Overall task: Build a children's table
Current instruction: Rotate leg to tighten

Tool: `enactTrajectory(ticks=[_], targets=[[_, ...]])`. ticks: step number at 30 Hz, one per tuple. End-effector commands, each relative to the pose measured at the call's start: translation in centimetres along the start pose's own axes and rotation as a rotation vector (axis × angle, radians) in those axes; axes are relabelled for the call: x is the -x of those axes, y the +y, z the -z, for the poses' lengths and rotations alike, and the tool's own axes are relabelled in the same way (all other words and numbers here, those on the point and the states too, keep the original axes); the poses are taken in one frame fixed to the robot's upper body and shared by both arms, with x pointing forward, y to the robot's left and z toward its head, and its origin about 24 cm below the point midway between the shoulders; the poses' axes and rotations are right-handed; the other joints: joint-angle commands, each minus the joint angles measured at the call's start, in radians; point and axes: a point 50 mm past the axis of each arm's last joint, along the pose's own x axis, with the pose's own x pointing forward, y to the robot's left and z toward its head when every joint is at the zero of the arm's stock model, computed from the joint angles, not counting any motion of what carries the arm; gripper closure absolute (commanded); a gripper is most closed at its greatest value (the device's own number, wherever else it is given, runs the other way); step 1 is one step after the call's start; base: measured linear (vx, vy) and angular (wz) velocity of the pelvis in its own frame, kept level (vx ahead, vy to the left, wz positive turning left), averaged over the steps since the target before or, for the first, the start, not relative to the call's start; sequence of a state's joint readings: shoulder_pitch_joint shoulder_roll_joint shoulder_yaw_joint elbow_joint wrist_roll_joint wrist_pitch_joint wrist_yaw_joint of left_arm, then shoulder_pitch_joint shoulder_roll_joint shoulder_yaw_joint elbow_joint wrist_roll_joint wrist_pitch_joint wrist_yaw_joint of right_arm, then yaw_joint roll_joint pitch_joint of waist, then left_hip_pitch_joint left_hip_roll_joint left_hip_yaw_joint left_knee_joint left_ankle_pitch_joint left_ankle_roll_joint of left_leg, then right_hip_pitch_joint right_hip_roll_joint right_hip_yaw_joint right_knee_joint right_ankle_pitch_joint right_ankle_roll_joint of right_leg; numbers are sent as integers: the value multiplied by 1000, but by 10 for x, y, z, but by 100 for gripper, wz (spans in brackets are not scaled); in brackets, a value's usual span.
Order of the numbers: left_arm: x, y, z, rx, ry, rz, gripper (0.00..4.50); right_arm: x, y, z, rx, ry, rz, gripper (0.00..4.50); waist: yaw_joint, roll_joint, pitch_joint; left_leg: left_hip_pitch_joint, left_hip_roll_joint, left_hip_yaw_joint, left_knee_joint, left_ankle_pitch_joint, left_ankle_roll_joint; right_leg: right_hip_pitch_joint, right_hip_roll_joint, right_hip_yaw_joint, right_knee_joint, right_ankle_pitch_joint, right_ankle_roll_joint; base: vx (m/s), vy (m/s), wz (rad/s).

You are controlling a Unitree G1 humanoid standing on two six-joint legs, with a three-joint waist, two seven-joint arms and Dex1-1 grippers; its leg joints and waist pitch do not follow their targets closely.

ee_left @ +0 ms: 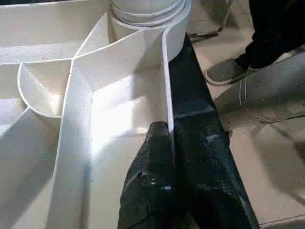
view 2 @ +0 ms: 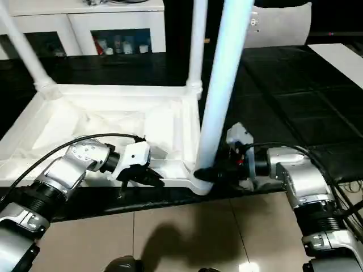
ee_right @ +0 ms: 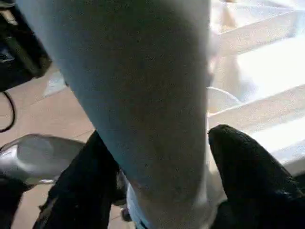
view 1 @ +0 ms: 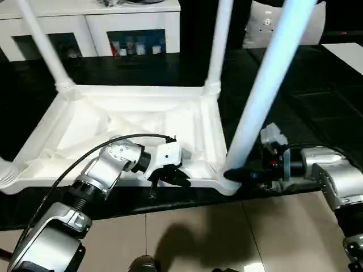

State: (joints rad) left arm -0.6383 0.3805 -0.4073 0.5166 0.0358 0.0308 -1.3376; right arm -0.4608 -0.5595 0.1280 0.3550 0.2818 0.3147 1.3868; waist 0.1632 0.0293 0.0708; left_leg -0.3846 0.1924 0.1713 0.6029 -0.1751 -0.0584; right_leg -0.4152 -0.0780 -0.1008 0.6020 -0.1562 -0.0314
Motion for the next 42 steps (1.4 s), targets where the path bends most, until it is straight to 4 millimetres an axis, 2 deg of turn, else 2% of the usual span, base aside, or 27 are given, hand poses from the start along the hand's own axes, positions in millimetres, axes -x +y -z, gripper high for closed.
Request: enactTrajectory(ticks=[1, 3, 4, 9, 11, 13, 15, 16, 17, 19, 20, 21, 22, 23, 24, 25, 26, 28, 29, 31, 34, 35, 37, 39, 40, 42], targets=[[-2, 0, -17, -90, -32, 41, 450, 0, 3, 1, -1, 2, -21, 186, -4, -17, -90, 15, 45, -7, -60, -139, 83, 61, -78, 53, -69, -286, -174, 0, 0, 0], [-3, 0, -17, -88, -39, 43, 450, 0, 4, 3, -13, 2, -38, 195, -3, -20, -90, 15, 44, -7, -60, -137, 83, 61, -78, 53, -70, -285, -170, 0, 0, 0], [-3, -1, -17, -88, -40, 43, 450, 0, 4, 3, -14, 2, -39, 214, -2, -19, -91, 15, 44, -7, -59, -131, 83, 61, -78, 53, -69, -283, -169, 0, 0, 0], [-4, 3, -15, -16, -65, -19, 450, -4, 0, 9, -68, -41, -7, 237, -2, -18, -91, 13, 43, -6, -58, -126, 82, 60, -78, 52, -67, -276, -174, 0, 0, 0], [-5, 6, -15, 25, -67, -63, 450, -11, -6, 14, -97, -45, 79, 240, -6, -19, -87, 14, 41, -7, -59, -152, 68, 58, -79, 50, -74, -327, -164, 0, 0, 0], [-6, 10, -16, 65, -55, -126, 450, -21, -15, 17, -123, -53, 217, 241, -16, -20, -81, 17, 38, -8, -62, -184, 49, 55, -76, 50, -80, -377, -154, 0, 0, 0], [-8, 15, -19, 90, -62, -191, 450, -28, -24, 15, -142, -76, 331, 243, -29, -21, -79, 18, 35, -11, -66, -212, 32, 58, -78, 47, -86, -436, -133, 0, 0, 0], [-10, 20, -21, 114, -69, -245, 450, -33, -30, 12, -173, -99, 403, 244, -41, -21, -74, 16, 34, -14, -69, -226, 23, 57, -77, 45, -90, -465, -121, 0, 0, 0], [-12, 24, -24, 145, -70, -300, 450, -38, -35, 8, -206, -115, 473, 244, -53, -22, -72, 22, 30, -13, -69, -248, 13, 54, -76, 42, -96, -501, -110, 0, 0, 0], [-17, 32, -28, 210, -74, -394, 450, -48, -44, 3, -256, -118, 603, 245, -69, -22, -72, 23, 26, -14, -68, -260, 8, 56, -75, 39, -101, -532, -99, 0, 0, 0], [-20, 34, -31, 235, -79, -421, 450, -52, -46, 0, -278, -124, 650, 245, -80, -21, -69, 20, 24, -15, -68, -258, 7, 55, -72, 38, -102, -533, -97, 0, 0, 0], [-26, 37, -36, 277, -98, -472, 450, -62, -48, -5, -290, -139, 698, 245, -82, -20, -70, 20, 23, -16, -68, -256, 7, 58, -72, 37, -104, -532, -93, 0, 0, 0], [-28, 38, -37, 288, -105, -487, 450, -65, -49, -8, -279, -144, 703, 245, -88, -21, -72, 18, 23, -16, -67, -251, 11, 58, -74, 38, -104, -519, -94, 0, 0, 0], [-28, 38, -38, 290, -107, -491, 450, -65, -49, -8, -275, -145, 704, 245, -88, -23, -74, 16, 21, -15, -66, -240, 16, 60, -74, 38, -104, -506, -92, 0, 0, 0], [-30, 39, -40, 295, -113, -501, 450, -68, -49, -11, -266, -153, 717, 245, -88, -27, -75, 15, 20, -12, -66, -217, 32, 60, -73, 42, -102, -464, -100, 0, 0, 0], [-35, 40, -44, 288, -118, -513, 450, -74, -49, -15, -242, -166, 710, 245, -88, -24, -81, 13, 22, -11, -65, -189, 45, 62, -72, 45, -94, -404, -116, 0, 0, 0], [-35, 40, -45, 286, -117, -518, 450, -75, -49, -16, -233, -169, 704, 211, -88, -26, -84, 10, 23, -9, -63, -160, 58, 64, -70, 47, -86, -338, -135, 0, 0, 0], [-36, 40, -45, 266, -111, -518, 450, -75, -48, -17, -193, -160, 687, 178, -85, -25, -86, 9, 24, -7, -60, -134, 78, 64, -68, 48, -79, -273, -165, 0, 0, 0], [-36, 40, -46, 262, -109, -517, 450, -74, -48, -18, -186, -157, 687, 178, -83, -24, -88, 5, 23, -6, -58, -107, 91, 67, -68, 49, -73, -228, -179, 0, 0, 0], [-36, 38, -45, 256, -106, -510, 450, -71, -49, -20, -190, -171, 687, 157, -79, -22, -85, 4, 25, -7, -59, -96, 101, 67, -68, 48, -72, -212, -185, 0, 0, 0], [-31, 36, -41, 228, -88, -499, 450, -57, -49, -21, -128, -163, 680, 133, -75, -21, -84, 7, 28, -7, -60, -116, 99, 67, -68, 48, -73, -220, -189, 0, 0, 0], [-29, 37, -38, 220, -82, -498, 450, -52, -48, -20, -102, -156, 666, 133, -72, -16, -83, 9, 29, -8, -61, -129, 97, 66, -69, 47, -74, -232, -183, 0, 0, 0], [-23, 36, -34, 198, -79, -485, 450, -39, -47, -19, -64, -152, 630, 103, -70, -19, -83, 10, 29, -6, -60, -136, 97, 66, -69, 49, -76, -235, -182, 0, 0, 0], [-18, 34, -28, 159, -64, -445, 450, -26, -45, -18, -36, -142, 582, 91, -67, -16, -81, 9, 29, -8, -61, -142, 98, 67, -69, 48, -77, -238, -181, 0, 0, 0], [-16, 33, -25, 143, -57, -424, 450, -22, -44, -18, -24, -134, 562, 72, -65, -20, -82, 9, 30, -7, -62, -144, 100, 68, -68, 49, -78, -240, -174, 0, 0, 0], [-13, 30, -22, 117, -54, -377, 450, -15, -42, -16, -4, -112, 535, 59, -62, -18, -83, 10, 31, -8, -61, -138, 102, 68, -69, 49, -75, -233, -178, 0, 0, 0]])
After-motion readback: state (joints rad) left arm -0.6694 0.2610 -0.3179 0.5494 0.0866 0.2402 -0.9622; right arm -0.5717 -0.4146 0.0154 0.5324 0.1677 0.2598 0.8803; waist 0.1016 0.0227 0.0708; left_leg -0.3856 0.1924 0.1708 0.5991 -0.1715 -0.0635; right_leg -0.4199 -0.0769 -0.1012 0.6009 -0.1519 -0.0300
